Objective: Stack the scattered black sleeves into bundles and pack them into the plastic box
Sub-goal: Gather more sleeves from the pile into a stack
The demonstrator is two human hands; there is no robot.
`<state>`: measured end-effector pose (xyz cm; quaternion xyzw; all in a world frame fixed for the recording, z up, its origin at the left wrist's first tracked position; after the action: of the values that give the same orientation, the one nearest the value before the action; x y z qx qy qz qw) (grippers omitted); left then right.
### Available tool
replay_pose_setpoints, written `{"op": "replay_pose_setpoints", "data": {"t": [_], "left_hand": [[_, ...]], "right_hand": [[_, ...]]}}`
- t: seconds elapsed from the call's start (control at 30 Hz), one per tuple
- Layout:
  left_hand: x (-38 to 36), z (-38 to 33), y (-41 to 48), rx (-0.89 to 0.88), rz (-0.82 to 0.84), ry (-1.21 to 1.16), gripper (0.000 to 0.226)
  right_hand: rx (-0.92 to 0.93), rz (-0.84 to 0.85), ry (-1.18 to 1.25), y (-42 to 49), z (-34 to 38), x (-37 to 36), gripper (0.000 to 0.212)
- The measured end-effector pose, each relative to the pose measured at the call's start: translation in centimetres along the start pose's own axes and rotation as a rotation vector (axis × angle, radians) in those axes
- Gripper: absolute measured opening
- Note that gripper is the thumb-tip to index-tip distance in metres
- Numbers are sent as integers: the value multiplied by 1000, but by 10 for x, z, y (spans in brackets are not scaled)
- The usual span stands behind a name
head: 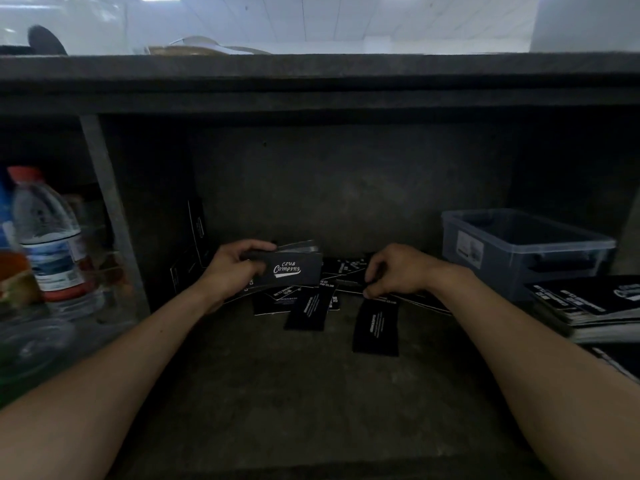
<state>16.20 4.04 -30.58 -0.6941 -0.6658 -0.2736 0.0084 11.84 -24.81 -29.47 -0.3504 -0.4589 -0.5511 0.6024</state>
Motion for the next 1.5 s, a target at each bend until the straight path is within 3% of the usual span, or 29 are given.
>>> {"op": "replay_pose_setpoints", "data": {"t": [0.17,0.27,0.37,0.5,0.63,0.7,0.8,0.9,0.97,1.03,1.23,1.37,1.43,1.5], "left_hand": [[4,-6,-1,18,-73,-141,46],[8,-4,-1,42,-94,-196,45],[0,-2,-3,64,-3,-154,46],[-10,-3,-4,26,81,-63,48],[-11,-7,-6,4,114,-37,46],[-12,-9,-7,-14,129,-37,47],[-14,-8,-8,-19,146,-37,48],[-13,-9,-9,-21,144,-28,47],[-13,-11,-10,-27,162,-7,49],[-13,-14,-13,-40,203,28,53],[-14,-17,-19,-52,303,66,79],[-17,-17,-17,-123,233,41,54],[-14,-13,-13,-105,187,-3,49],[-8,-11,-7,-79,130,-36,49]], "right_hand": [[81,-249,-33,-9,-1,23,13],[131,-479,203,-17,-3,40,10],[152,-431,530,-19,-4,44,21],[117,-261,716,-16,-8,35,34],[70,-504,975,-19,-12,47,65],[125,-612,1039,-21,-5,49,67],[206,-465,918,-19,20,28,52],[176,-161,531,-9,28,-5,35],[82,-45,252,-4,21,-12,38],[47,-39,181,-4,15,-7,35],[141,-166,318,-2,20,-11,34],[55,-338,278,-3,40,-8,41],[-109,-262,82,-13,46,-1,53],[-232,-28,3,-24,50,-3,68]]}}
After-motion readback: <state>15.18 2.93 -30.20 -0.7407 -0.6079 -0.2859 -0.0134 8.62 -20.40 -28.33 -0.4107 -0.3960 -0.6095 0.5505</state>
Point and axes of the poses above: each hand's wrist, its own y-axis towards the middle knuckle, its own x-axis out of the back of the hand, z = x × y, the point moved 4 cm from there along y, towards the middle knuckle, and after that the axes turned 1 degree about y, right-handed, at the moved point
